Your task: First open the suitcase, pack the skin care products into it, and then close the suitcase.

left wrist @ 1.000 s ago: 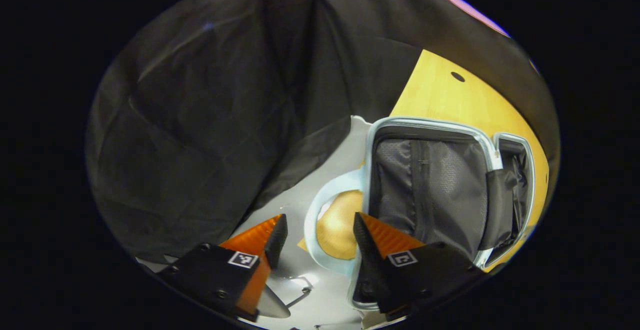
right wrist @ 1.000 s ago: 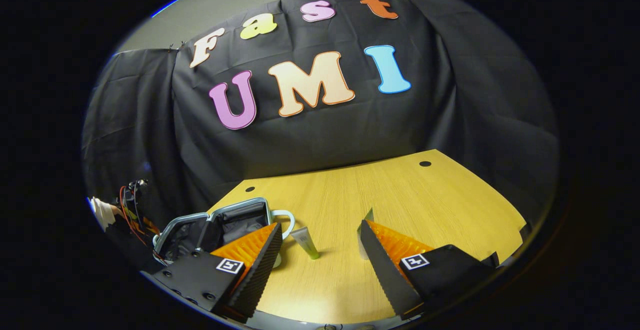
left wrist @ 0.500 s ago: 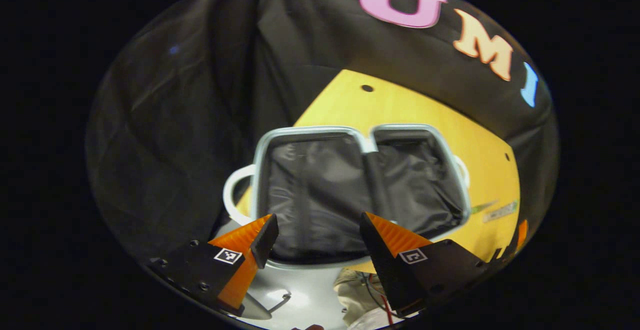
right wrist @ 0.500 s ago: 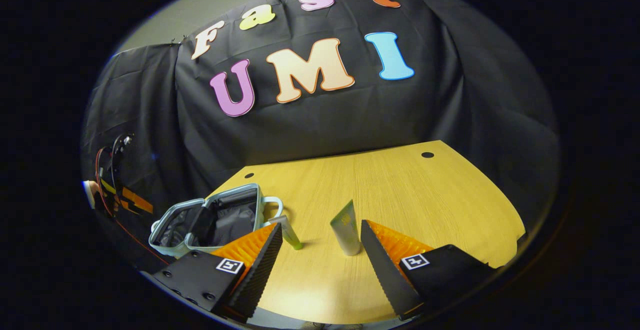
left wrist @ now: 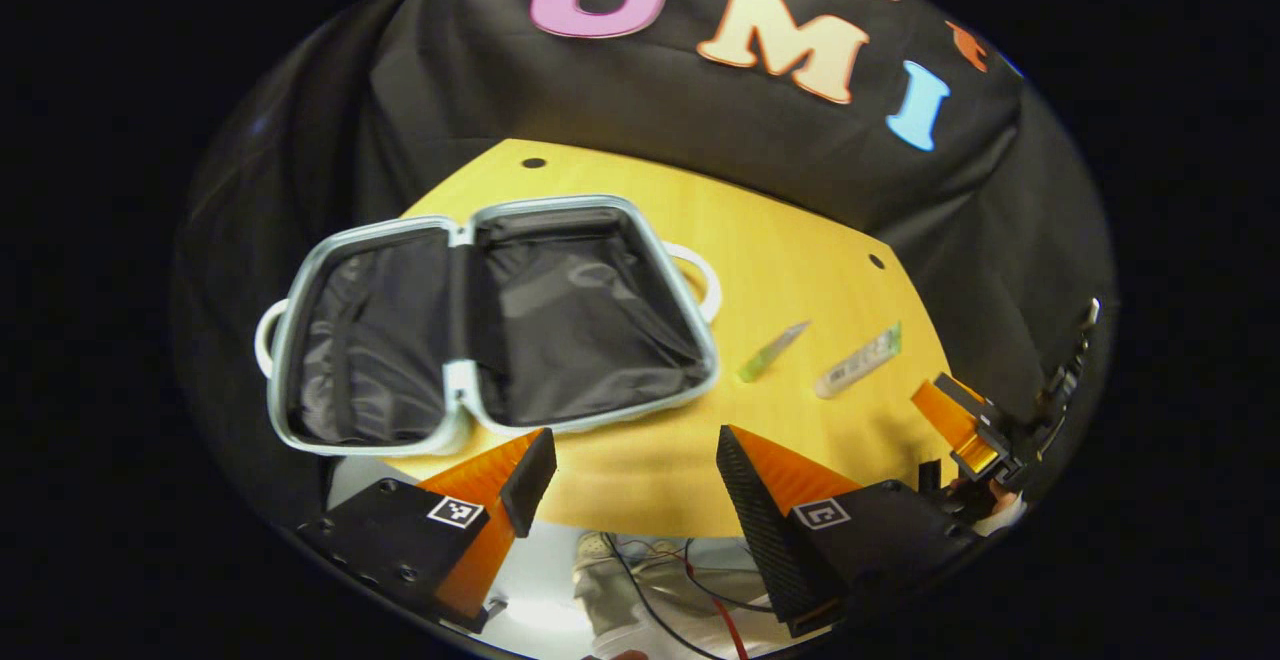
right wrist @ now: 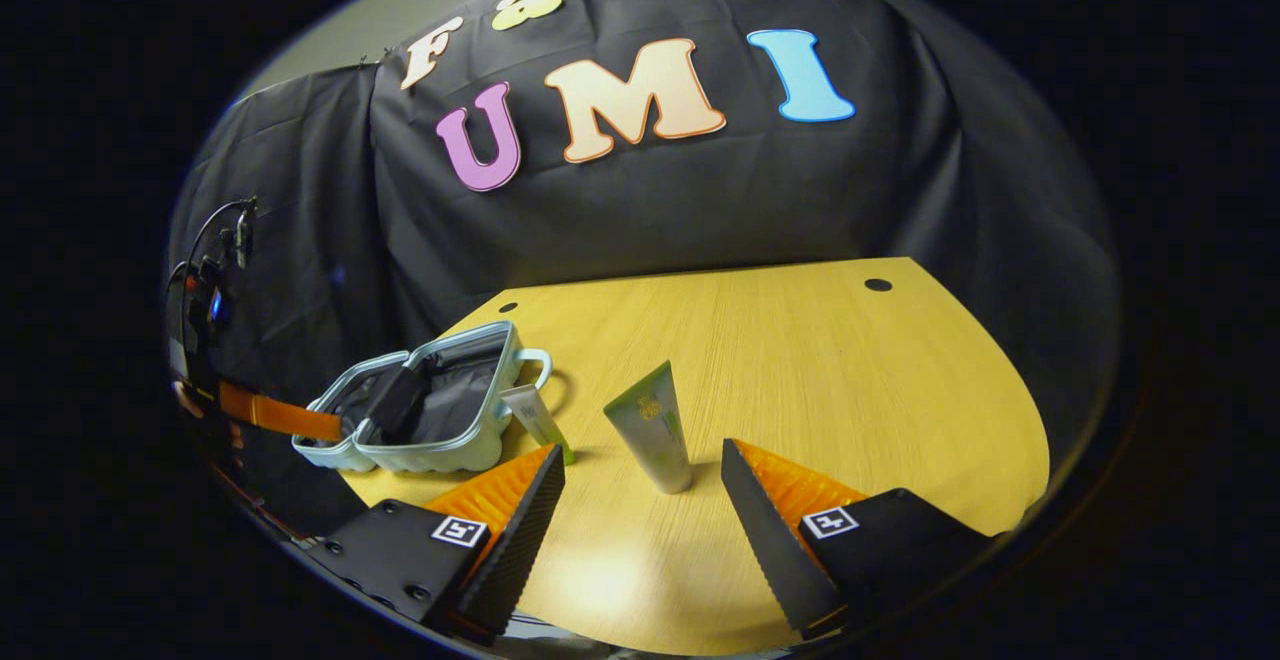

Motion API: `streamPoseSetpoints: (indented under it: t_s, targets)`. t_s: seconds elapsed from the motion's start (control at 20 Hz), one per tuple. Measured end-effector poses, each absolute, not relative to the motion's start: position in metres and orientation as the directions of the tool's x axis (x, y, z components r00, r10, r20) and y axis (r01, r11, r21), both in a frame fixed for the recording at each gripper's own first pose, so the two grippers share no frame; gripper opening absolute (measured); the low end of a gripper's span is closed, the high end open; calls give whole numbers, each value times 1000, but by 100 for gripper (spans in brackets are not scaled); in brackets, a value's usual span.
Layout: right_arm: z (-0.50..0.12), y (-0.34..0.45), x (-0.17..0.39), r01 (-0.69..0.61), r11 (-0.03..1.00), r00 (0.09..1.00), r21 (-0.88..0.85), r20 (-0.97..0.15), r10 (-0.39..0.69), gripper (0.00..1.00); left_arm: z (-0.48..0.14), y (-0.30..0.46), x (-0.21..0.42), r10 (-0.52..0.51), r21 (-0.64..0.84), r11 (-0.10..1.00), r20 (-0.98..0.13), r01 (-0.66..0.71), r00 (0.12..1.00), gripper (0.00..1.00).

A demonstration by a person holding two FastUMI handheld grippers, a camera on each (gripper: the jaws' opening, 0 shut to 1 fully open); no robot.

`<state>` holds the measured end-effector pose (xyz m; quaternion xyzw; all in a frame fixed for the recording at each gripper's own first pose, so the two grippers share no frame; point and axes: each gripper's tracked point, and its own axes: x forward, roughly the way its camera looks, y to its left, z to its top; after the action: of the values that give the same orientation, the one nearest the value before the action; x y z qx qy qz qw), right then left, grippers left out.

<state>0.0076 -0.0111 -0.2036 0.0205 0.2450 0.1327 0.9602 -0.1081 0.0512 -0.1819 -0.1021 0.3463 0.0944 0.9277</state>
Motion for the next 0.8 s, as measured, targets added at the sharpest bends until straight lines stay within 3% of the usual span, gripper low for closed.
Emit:
streamPoseSetpoints:
  t_s: [0.15,0.45,0.55,0.6,0.8]
  targets:
    - [-217,-12,20,-289,952,824,102,-479,302,98,-204,9,-106,64,-121,975,-654,-188,754,96]
    - [-260,-15,47,-365,922,776,129,-504,378,98,-234,-48,-65,83,-102,979,-589,-175,804,96]
    - [-269,-13,53,-389,912,763,133,-509,400,94,-250,-45,-34,92,-105,979,-550,-177,830,96]
    - [-272,-13,57,-400,907,759,129,-508,407,98,-254,-43,-22,104,-90,980,-535,-179,838,96]
    - [-292,-12,65,-435,895,740,101,-526,419,99,-262,-40,10,130,-63,981,-479,-182,868,96]
